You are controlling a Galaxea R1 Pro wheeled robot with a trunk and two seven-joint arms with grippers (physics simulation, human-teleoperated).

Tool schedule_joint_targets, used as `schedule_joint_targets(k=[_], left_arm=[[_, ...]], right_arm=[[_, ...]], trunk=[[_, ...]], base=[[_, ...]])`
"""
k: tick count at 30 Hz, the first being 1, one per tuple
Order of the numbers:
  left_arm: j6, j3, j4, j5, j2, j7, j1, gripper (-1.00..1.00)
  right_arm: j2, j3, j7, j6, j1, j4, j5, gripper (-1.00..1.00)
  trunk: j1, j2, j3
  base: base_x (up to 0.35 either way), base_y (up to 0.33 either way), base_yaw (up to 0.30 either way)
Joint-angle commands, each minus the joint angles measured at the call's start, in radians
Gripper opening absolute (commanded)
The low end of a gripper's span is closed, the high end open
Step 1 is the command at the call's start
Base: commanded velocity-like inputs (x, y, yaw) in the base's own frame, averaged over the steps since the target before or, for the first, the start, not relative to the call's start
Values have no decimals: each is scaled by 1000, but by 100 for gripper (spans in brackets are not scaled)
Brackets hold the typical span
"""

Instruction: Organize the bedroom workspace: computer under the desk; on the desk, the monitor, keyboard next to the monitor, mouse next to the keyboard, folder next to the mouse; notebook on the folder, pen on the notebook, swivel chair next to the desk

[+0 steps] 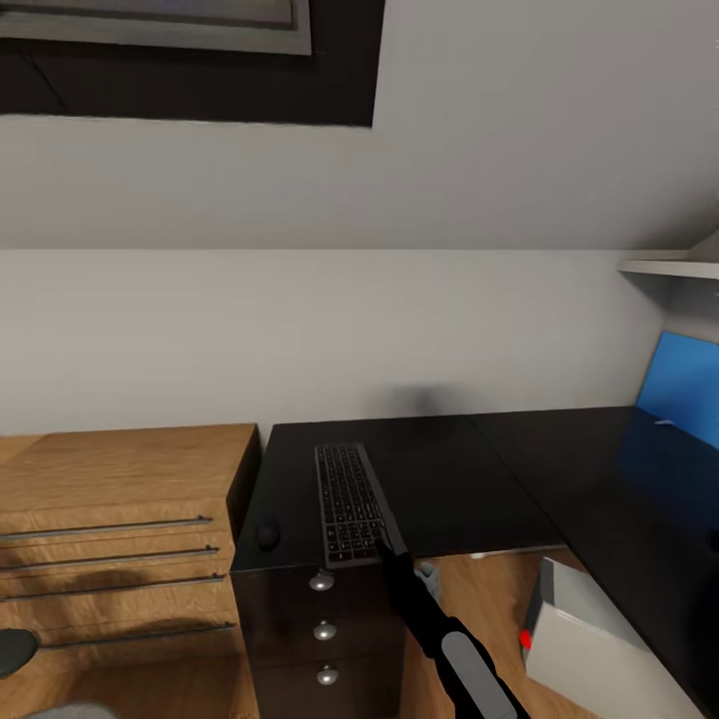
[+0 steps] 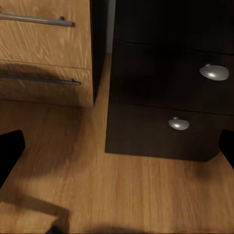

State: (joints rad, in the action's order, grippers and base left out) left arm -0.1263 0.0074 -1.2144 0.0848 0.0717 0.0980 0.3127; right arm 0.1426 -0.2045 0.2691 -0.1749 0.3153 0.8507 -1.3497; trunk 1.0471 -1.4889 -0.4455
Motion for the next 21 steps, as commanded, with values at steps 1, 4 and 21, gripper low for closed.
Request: schedule_joint_targets(k=[1, 4, 21], left_arm=[[-3, 0, -1, 9, 0, 0, 0, 100], [-3, 0, -1, 10, 0, 0, 0, 100], [-3, 5, -7, 12, 1, 5, 0, 100]], right_arm=[[0, 0, 2, -5, 1, -1, -11, -100], [0, 0, 1, -7, 1, -1, -11, -100], [1, 3, -5, -6, 1, -2, -16, 100]], trunk=[[0, -1, -1], [0, -1, -1], [15, -29, -13]], base=[[-241, 0, 0], [-80, 0, 0], [-2, 0, 0]])
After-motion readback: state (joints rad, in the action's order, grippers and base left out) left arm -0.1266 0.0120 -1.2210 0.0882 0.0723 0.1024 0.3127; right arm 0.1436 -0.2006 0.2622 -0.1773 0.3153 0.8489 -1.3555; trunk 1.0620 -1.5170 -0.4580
